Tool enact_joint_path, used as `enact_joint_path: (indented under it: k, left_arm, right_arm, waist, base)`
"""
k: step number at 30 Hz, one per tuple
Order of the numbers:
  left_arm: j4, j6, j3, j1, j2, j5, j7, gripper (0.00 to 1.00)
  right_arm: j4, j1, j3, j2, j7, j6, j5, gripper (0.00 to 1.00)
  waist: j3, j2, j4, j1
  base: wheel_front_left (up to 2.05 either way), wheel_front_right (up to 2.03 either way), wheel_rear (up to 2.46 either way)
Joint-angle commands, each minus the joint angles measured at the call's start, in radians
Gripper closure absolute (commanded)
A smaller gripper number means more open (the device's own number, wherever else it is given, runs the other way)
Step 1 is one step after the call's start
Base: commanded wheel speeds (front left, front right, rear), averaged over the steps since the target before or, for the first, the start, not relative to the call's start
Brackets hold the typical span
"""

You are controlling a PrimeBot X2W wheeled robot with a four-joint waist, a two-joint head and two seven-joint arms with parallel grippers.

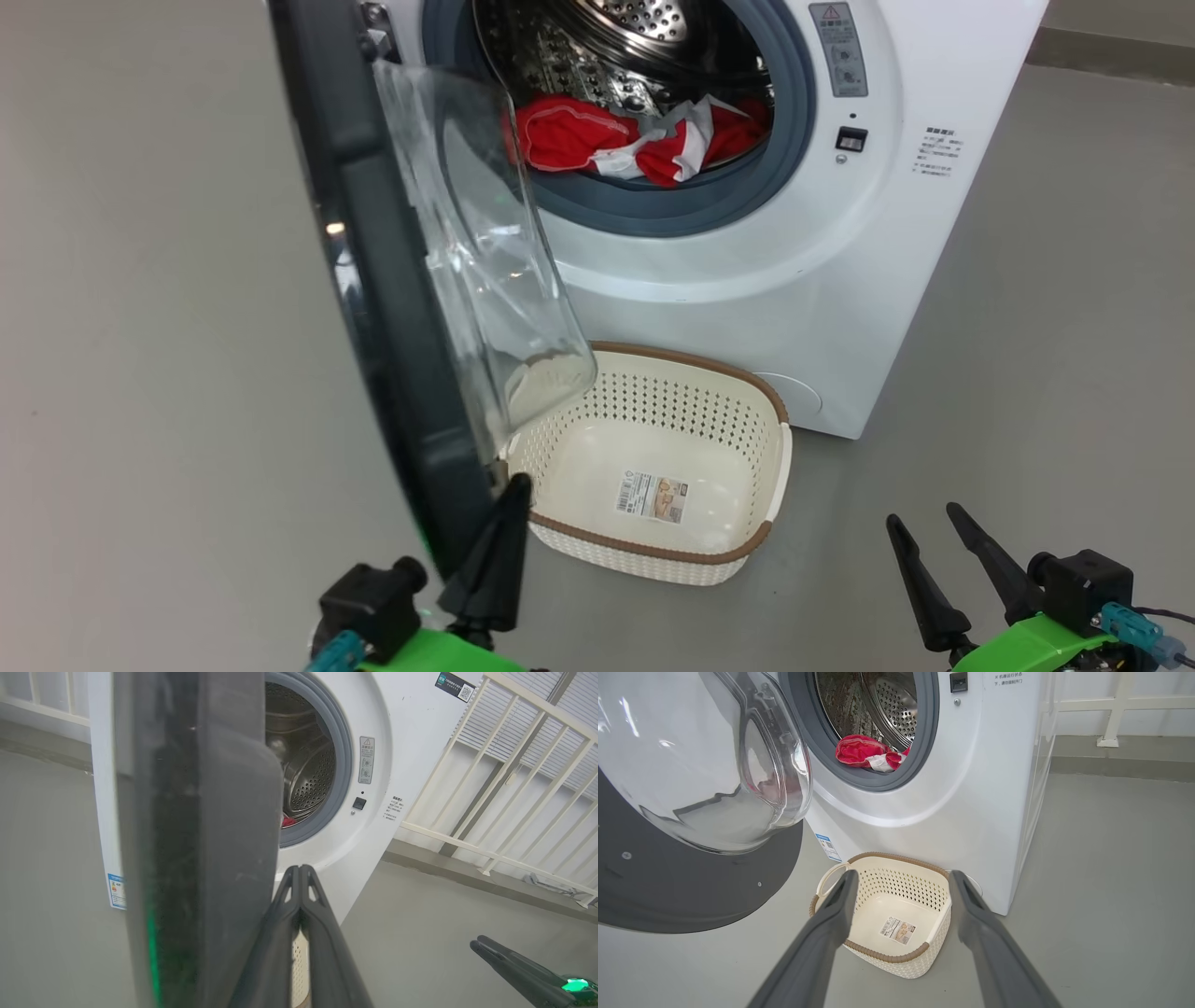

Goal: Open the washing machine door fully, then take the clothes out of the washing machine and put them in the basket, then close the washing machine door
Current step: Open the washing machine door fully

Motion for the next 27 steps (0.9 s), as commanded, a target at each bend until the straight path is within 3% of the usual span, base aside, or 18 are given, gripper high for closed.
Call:
enact_joint_path:
  k: [1,16,27]
  left_arm:
    - [-0.030,0.034,0.085,-0.003,0.019,0.022,-0.006,1.00]
    - [-0.067,0.062,0.284,0.068,0.019,0.114,-0.006,1.00]
    - [-0.002,0.027,0.531,0.031,0.020,0.203,-0.006,1.00]
  right_arm:
    - [-0.025,-0.026,0.015,-0.008,-0.012,0.007,0.001,0.00]
    - [-0.029,-0.021,0.014,0.000,-0.012,0.007,-0.003,0.00]
    - [-0.032,-0.021,0.010,-0.005,-0.012,0.007,-0.006,0.00]
  waist:
    - [-0.003,-0.0001,0.007,0.0000]
    - [0.002,-0.0001,0.027,0.0000]
    - [0.016,-0.0001,0.016,0.0000]
  base:
    - [0.00,0.00,0.00]
    - [0.00,0.00,0.00]
    - [0.00,0.00,0.00]
